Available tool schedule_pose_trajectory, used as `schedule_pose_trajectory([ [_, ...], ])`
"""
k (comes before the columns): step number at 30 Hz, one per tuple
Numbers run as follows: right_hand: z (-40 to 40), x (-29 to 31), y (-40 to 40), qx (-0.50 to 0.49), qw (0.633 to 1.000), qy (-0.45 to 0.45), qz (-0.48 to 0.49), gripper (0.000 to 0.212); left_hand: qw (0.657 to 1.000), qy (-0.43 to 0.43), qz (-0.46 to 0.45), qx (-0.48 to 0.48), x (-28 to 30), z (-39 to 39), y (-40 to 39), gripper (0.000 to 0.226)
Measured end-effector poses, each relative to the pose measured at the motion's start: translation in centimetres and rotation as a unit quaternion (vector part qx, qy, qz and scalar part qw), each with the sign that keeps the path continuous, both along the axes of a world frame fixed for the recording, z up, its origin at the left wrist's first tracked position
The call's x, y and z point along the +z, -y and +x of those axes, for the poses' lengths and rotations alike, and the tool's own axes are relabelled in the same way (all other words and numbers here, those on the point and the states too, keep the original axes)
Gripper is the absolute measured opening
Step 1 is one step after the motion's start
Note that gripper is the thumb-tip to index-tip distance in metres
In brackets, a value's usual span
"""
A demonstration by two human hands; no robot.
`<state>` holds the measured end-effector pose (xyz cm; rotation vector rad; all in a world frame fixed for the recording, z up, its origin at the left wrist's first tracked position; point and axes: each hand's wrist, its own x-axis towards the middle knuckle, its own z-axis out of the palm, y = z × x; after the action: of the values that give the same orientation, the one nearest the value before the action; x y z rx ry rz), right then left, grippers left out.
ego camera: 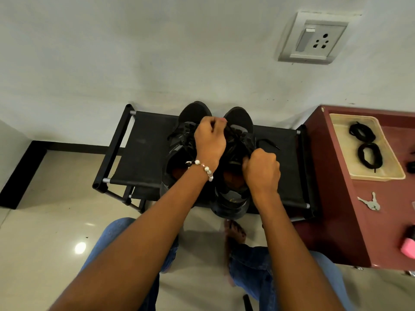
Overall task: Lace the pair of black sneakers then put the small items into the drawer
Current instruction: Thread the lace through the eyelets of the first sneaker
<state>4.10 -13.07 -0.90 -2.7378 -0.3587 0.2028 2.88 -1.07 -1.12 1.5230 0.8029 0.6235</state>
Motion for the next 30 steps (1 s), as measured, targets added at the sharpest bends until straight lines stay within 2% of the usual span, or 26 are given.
schedule_pose_trajectory([
  [1, 0.0, 0.0, 0.0, -0.001, 1.000, 0.000, 0.001, 0.021, 0.998, 0.013, -0.065, -0.001, 0.0, -0.1, 0.3, 0.014],
  [3, 0.2, -0.1, 0.1, -0.004, 1.000, -0.002, 0.006, 0.023, 0.995, 0.011, -0.086, -0.039, 0.0, -0.3, 0.9, 0.007],
  [4, 0.2, -0.1, 0.1, -0.004, 1.000, -0.002, 0.008, 0.023, 0.996, 0.007, -0.061, -0.072, 0.0, -0.4, 0.8, 0.002],
  [7, 0.2, 0.0, 0.1, 0.007, 1.000, 0.002, 0.004, 0.023, 0.976, -0.033, 0.095, -0.191, 0.7, -0.6, -0.4, 0.042],
  [9, 0.1, 0.1, 0.1, 0.013, 1.000, 0.002, -0.002, 0.022, 0.919, -0.092, 0.240, -0.298, 1.3, -0.4, -1.0, 0.058],
  [11, 0.0, 0.2, 0.1, 0.013, 1.000, -0.001, -0.006, 0.020, 0.812, -0.222, 0.387, -0.376, 1.8, 0.0, -1.0, 0.057],
  [13, 0.0, 0.3, 0.1, 0.017, 1.000, 0.000, -0.009, 0.018, 0.716, -0.306, 0.515, -0.360, 2.1, 0.2, -0.3, 0.040],
  [15, 0.0, 0.3, 0.1, 0.018, 1.000, 0.002, -0.009, 0.018, 0.660, -0.304, 0.617, -0.302, 2.7, 0.1, 0.8, 0.024],
  [17, 0.0, 0.3, 0.1, 0.015, 1.000, 0.002, -0.005, 0.021, 0.642, -0.283, 0.654, -0.283, 2.7, -0.1, 1.8, 0.019],
  [20, 0.0, 0.3, 0.1, 0.012, 1.000, 0.000, -0.005, 0.020, 0.658, -0.273, 0.650, -0.265, 2.3, -0.4, 1.8, 0.018],
  [22, 0.0, 0.3, 0.0, 0.014, 1.000, 0.003, -0.007, 0.020, 0.675, -0.235, 0.655, -0.245, 1.5, -0.6, 1.3, 0.010],
  [25, 0.0, 0.3, -0.1, 0.015, 1.000, 0.010, -0.011, 0.021, 0.714, -0.149, 0.655, -0.197, -0.4, -0.4, 0.4, 0.016],
  [28, 0.0, 0.3, 0.0, 0.018, 1.000, 0.012, -0.012, 0.020, 0.826, -0.107, 0.532, -0.154, -0.6, -0.1, 0.2, 0.017],
  [30, 0.1, 0.2, 0.0, 0.021, 1.000, 0.013, -0.019, 0.019, 0.918, -0.059, 0.372, -0.123, 0.1, -0.2, -0.1, 0.023],
])
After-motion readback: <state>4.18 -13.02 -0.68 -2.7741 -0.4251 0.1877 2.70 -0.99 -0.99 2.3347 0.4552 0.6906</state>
